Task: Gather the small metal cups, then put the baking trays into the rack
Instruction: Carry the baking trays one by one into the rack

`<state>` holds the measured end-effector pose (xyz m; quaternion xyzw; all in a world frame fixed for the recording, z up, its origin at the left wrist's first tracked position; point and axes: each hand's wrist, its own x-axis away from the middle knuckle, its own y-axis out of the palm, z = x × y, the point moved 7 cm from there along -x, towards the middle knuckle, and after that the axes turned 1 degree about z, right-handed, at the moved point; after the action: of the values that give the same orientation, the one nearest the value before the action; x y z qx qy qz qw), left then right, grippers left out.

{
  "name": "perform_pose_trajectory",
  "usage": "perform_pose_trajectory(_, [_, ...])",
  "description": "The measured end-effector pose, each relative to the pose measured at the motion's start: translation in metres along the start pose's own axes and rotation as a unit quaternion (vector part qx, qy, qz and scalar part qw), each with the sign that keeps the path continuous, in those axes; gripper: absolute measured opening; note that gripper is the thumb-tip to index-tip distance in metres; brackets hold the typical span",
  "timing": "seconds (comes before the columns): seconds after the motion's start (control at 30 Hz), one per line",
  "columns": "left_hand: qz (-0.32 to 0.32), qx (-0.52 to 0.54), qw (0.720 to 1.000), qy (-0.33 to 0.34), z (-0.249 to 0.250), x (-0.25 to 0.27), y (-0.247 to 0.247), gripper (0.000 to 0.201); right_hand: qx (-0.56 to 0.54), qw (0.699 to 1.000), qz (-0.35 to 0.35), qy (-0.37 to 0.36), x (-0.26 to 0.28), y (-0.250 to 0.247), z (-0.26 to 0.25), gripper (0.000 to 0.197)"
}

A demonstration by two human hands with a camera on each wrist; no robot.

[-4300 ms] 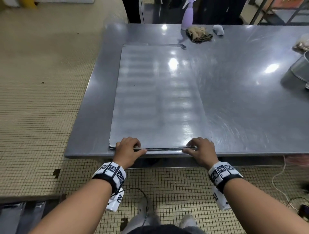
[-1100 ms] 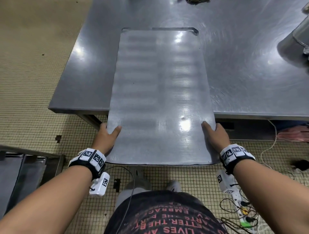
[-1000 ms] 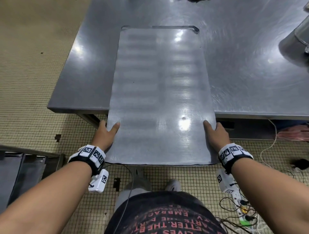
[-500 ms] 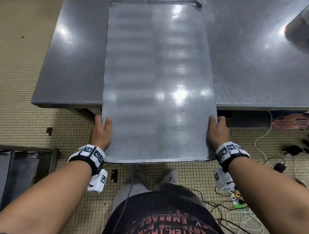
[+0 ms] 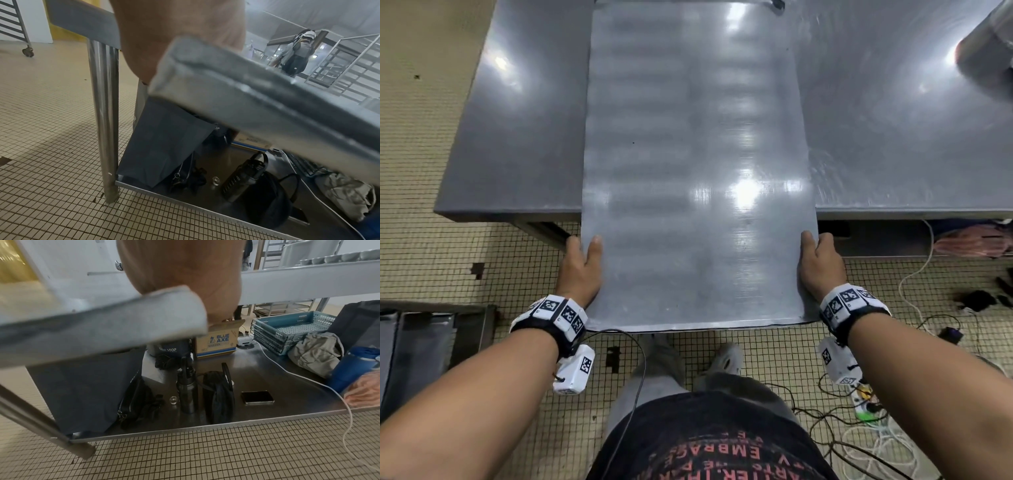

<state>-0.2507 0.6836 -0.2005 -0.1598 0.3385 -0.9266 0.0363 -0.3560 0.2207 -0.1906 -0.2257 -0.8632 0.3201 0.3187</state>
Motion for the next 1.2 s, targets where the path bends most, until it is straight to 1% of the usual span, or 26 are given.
perform_pose_trajectory(0.2, [0.013,0.002,1.000,-0.003,0.012,0.012,-0.009,0.038,0.021,0.999,-0.022,-0.035,-0.001,-0.010,-0.001,0.045])
perform_pose_trajectory(0.3, [0.020,0.003,1.000,-0.004,0.017,0.026,-0.012,0.036,0.006,0.999,-0.022,-0.045,0.004,-0.016,0.003,0.043])
perform_pose_trajectory(0.4, [0.033,0.001,0.999,-0.005,0.023,0.035,-0.019,0.039,-0.008,0.998,-0.019,-0.055,0.007,-0.024,0.000,0.043])
perform_pose_trajectory(0.6, [0.080,0.022,0.996,0.009,0.051,0.040,-0.038,0.039,0.000,0.992,0.005,-0.127,-0.008,-0.054,-0.042,0.045])
perform_pose_trajectory(0.73, [0.121,0.035,0.992,0.025,0.069,0.029,-0.059,0.044,0.001,0.985,0.020,-0.173,-0.022,-0.066,-0.086,0.041])
perform_pose_trajectory(0.83, [0.148,0.052,0.987,0.030,0.080,0.015,-0.082,0.042,0.002,0.979,0.032,-0.203,-0.031,-0.068,-0.129,0.040])
perform_pose_trajectory(0.97, [0.177,0.058,0.982,0.040,0.103,-0.014,-0.124,0.038,-0.018,0.968,0.048,-0.245,-0.047,-0.066,-0.198,0.044])
perform_pose_trajectory(1.07, [0.223,0.057,0.971,0.058,0.127,-0.031,-0.163,0.039,-0.044,0.957,0.052,-0.283,-0.056,-0.067,-0.258,0.043])
perform_pose_trajectory(1.2, [0.297,0.072,0.949,0.076,0.147,-0.046,-0.215,0.055,-0.079,0.933,0.064,-0.344,-0.055,-0.072,-0.335,0.044])
